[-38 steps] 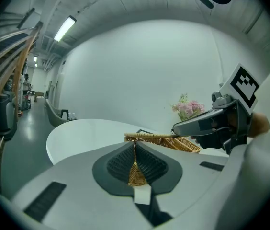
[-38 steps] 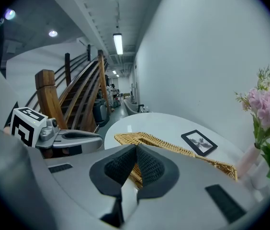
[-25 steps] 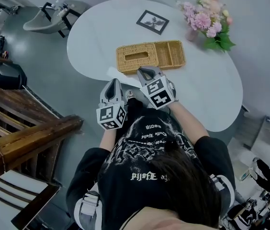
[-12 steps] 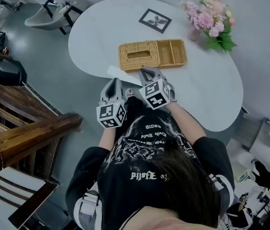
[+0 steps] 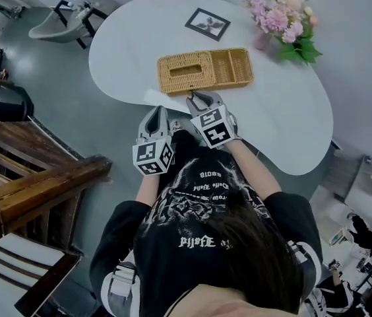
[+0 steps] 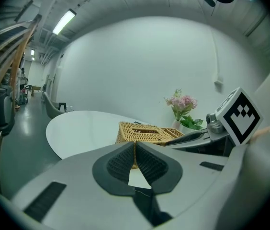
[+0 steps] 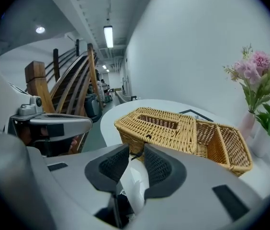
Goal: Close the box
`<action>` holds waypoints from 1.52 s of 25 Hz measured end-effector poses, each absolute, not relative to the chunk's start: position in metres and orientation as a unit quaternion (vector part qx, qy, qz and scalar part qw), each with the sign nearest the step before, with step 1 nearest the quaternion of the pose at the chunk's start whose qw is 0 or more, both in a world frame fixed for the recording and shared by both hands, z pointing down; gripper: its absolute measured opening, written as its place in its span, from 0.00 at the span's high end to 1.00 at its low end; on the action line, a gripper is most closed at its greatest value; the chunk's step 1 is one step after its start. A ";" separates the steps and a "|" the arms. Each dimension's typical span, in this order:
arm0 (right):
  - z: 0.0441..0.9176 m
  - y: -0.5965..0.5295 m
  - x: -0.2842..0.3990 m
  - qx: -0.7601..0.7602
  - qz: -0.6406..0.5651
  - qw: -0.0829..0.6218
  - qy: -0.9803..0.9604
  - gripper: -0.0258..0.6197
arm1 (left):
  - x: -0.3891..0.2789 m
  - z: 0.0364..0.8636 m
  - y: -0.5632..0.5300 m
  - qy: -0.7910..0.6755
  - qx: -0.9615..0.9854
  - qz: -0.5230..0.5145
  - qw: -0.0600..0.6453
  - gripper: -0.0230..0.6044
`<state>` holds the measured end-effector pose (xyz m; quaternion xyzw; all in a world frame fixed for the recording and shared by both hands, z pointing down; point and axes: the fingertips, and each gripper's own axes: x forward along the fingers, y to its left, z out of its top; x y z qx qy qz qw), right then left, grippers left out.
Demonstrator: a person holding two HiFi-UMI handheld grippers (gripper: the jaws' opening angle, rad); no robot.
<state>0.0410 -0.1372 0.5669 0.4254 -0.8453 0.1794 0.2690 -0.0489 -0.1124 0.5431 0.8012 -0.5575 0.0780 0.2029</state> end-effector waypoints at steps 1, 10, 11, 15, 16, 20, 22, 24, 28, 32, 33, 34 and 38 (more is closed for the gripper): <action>0.567 -0.135 0.043 0.428 0.180 0.268 -0.844 0.77 | -0.047 0.543 -0.112 -0.556 0.803 0.077 0.202 0.92; 0.589 -0.121 0.070 0.455 0.204 0.254 -0.829 0.70 | -0.037 0.542 -0.110 -0.548 0.809 0.069 0.200 0.92; 0.592 -0.119 0.073 0.458 0.210 0.250 -0.827 0.70 | -0.037 0.541 -0.110 -0.548 0.810 0.067 0.200 0.92; 0.595 -0.113 0.084 0.478 0.218 0.232 -0.819 0.77 | -0.036 0.542 -0.111 -0.546 0.811 0.068 0.196 0.92; 0.594 -0.113 0.087 0.486 0.217 0.228 -0.815 0.80 | -0.035 0.542 -0.110 -0.545 0.813 0.068 0.196 0.92; 0.598 -0.112 0.099 0.511 0.217 0.237 -0.798 0.91 | -0.028 0.544 -0.108 -0.536 0.818 0.073 0.194 0.92; 0.600 -0.110 0.104 0.515 0.219 0.238 -0.793 0.92 | -0.025 0.546 -0.108 -0.533 0.821 0.078 0.192 0.92; 0.602 -0.108 0.106 0.515 0.220 0.242 -0.792 0.92 | -0.023 0.546 -0.107 -0.531 0.822 0.081 0.188 0.92; 0.602 -0.107 0.108 0.515 0.222 0.242 -0.792 0.92 | -0.022 0.546 -0.104 -0.531 0.822 0.083 0.186 0.92; 0.599 -0.107 0.108 0.518 0.213 0.233 -0.795 0.92 | -0.021 0.549 -0.101 -0.533 0.821 0.083 0.188 0.92; 0.598 -0.107 0.109 0.519 0.210 0.233 -0.795 0.92 | -0.021 0.549 -0.101 -0.534 0.820 0.081 0.189 0.92; 0.597 -0.107 0.110 0.521 0.206 0.233 -0.795 0.92 | -0.021 0.549 -0.101 -0.535 0.819 0.080 0.190 0.92; 0.590 -0.108 0.110 0.523 0.195 0.224 -0.799 0.92 | -0.023 0.549 -0.099 -0.539 0.816 0.079 0.194 0.92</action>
